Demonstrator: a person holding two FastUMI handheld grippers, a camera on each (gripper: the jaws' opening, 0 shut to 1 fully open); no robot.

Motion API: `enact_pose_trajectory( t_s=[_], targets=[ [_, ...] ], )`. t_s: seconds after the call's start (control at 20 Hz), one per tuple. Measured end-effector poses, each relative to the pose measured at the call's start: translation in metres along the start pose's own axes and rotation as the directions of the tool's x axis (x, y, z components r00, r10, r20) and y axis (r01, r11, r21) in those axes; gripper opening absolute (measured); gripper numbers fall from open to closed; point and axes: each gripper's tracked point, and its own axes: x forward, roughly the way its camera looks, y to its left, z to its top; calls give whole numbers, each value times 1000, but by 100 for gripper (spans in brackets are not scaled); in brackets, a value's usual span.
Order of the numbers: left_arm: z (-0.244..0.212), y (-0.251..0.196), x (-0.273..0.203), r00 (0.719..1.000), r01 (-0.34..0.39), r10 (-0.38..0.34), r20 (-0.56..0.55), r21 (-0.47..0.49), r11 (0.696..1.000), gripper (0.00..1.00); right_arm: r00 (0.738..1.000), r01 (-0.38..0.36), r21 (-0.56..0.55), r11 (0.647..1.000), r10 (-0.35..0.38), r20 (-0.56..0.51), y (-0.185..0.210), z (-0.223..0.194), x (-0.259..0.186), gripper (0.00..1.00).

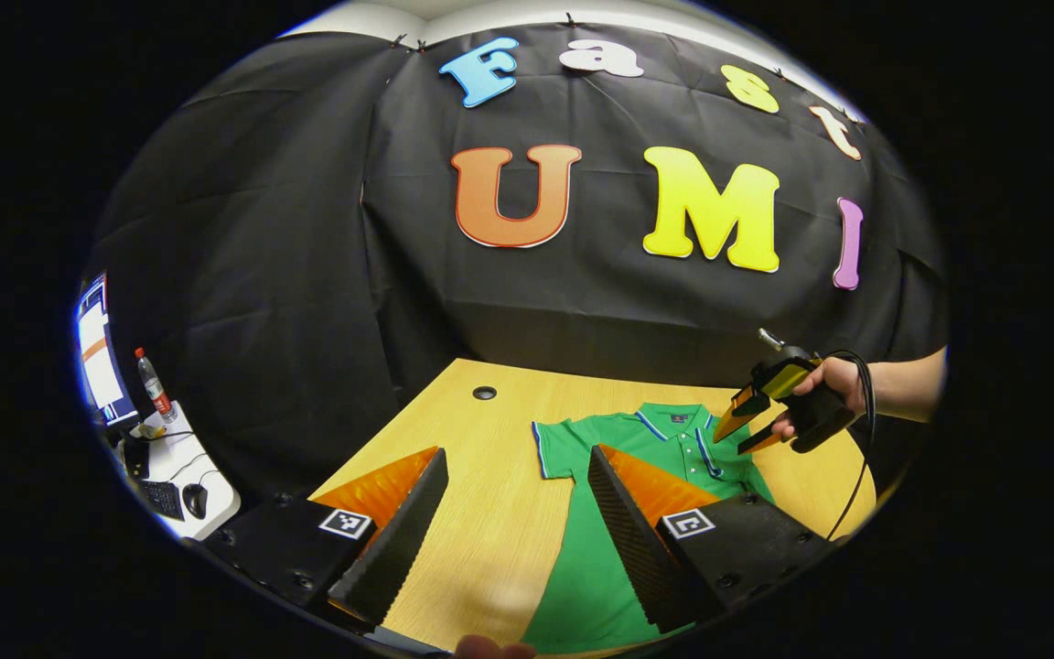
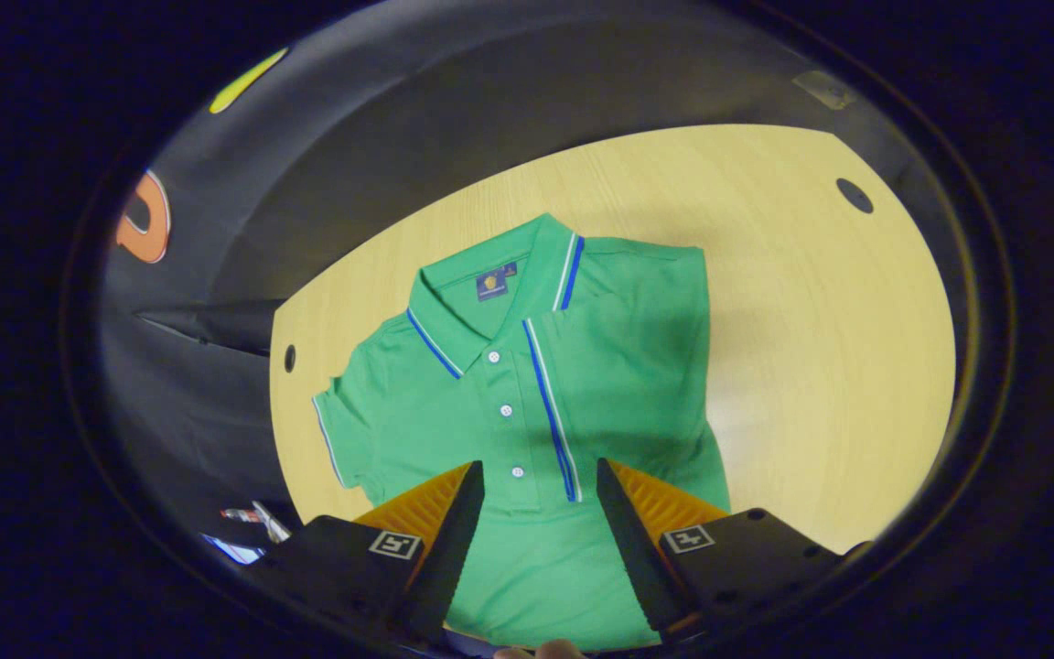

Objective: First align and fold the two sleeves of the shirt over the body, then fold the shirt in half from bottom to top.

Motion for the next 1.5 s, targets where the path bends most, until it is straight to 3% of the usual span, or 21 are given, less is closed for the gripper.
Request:
enact_pose_trajectory(
  t_s=[0.15,0.2,0.25,0.3,0.35,0.4,0.45,0.5,0.55,0.7,0.9,1.2,1.5],
  targets=[
    [-2,-7,6,998,57,-56,-12,15,998,99,999,18,-29,999,-17,43,-10,-22,-27,70],
    [1,-8,10,997,78,-78,-13,20,997,99,997,20,-54,998,-17,71,-14,-31,-39,80],
    [-1,-10,12,995,100,-100,-19,21,995,99,994,46,-99,994,-35,102,-23,-42,-51,80],
    [-2,-13,17,993,119,-119,-24,19,993,99,989,63,-152,986,-41,144,-29,-51,-64,73],
    [-4,-13,20,990,137,-137,-39,12,990,99,981,90,-205,975,-51,189,-36,-61,-77,79],
    [-6,-12,24,988,146,-145,-50,7,989,99,971,105,-247,963,-45,235,-39,-73,-93,91],
    [-9,-11,29,985,159,-158,-67,1,987,99,960,119,-286,951,-36,279,-43,-84,-109,91],
    [-15,-13,33,982,172,-172,-81,-7,985,99,944,133,-322,937,-21,329,-46,-95,-124,80],
    [-19,-12,36,977,186,-187,-99,-21,982,99,926,147,-359,922,0,378,-49,-105,-139,91],
    [-34,-19,54,956,239,-246,-161,-62,969,99,886,143,-434,890,81,457,-57,-151,-167,91],
    [-56,-30,85,893,297,-331,-304,-153,943,98,882,180,-475,862,73,466,-84,-205,-185,91],
    [-64,-28,145,817,285,-376,-437,-261,922,99,875,191,-444,876,53,481,-106,-230,-208,91],
    [-71,-25,206,681,227,-428,-594,-384,895,100,876,187,-402,897,33,482,-124,-235,-217,91]
  ],
)
